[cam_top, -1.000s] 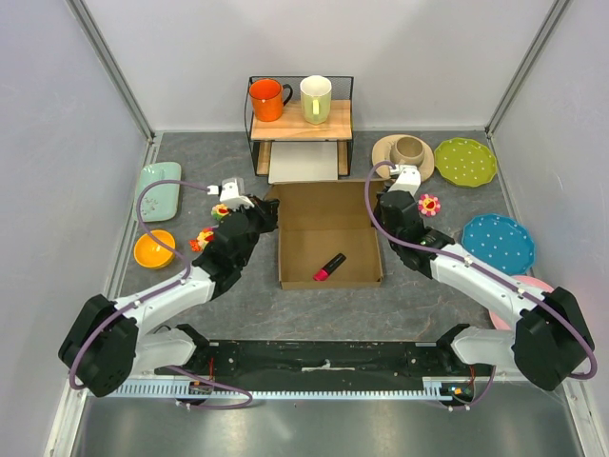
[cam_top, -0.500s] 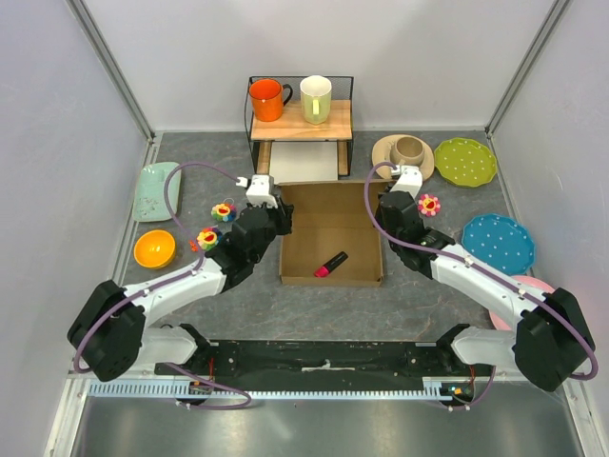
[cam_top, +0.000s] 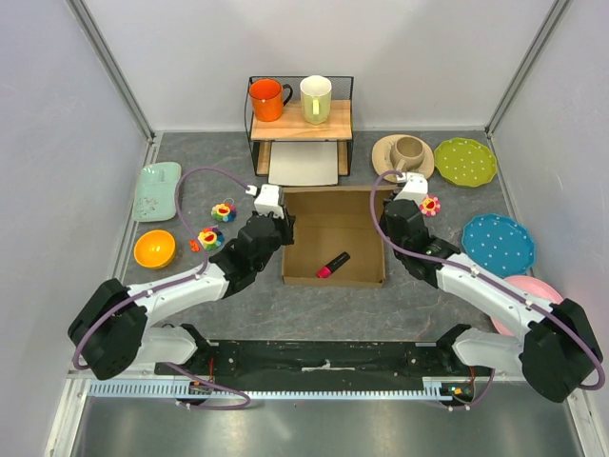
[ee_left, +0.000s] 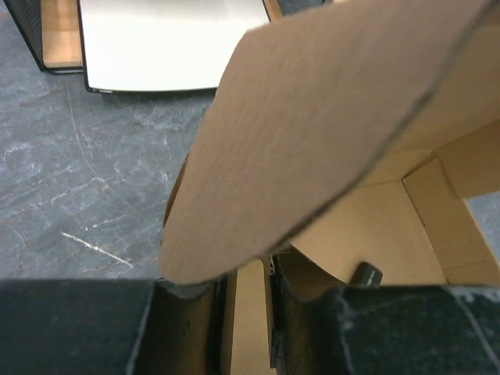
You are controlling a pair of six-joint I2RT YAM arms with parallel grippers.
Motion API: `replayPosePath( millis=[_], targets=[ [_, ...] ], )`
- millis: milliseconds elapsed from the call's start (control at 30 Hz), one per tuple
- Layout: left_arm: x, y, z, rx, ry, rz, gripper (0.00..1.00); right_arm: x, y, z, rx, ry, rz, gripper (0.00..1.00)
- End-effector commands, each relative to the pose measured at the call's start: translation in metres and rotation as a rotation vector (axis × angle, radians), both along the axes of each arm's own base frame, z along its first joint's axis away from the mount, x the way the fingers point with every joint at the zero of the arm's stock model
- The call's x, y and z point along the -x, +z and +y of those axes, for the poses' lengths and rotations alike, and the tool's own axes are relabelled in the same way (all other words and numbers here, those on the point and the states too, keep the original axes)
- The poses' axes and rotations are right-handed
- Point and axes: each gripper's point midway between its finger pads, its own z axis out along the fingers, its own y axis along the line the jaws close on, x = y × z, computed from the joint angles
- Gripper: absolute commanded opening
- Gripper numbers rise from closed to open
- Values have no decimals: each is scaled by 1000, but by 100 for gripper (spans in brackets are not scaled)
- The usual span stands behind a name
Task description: Fold the paper box
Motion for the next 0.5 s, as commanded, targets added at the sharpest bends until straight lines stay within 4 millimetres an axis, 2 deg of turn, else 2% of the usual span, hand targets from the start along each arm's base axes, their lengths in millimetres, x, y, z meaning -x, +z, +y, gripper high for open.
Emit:
replayPosePath(
  millis=[0,200,400,467],
  targets=[
    [12,-9,-3,-9,-45,11,24,26,-40,0,12,43,118,3],
    [21,-21,-4,-3,-52,36,24,40,-56,-7,11,38,151,4],
    [25,-31,5,-20,-35,45,24,50,-58,-14,10,35,155,11],
    [27,-35,8,-25,-32,47,24,54,-60,-15,9,39,161,17]
  ],
)
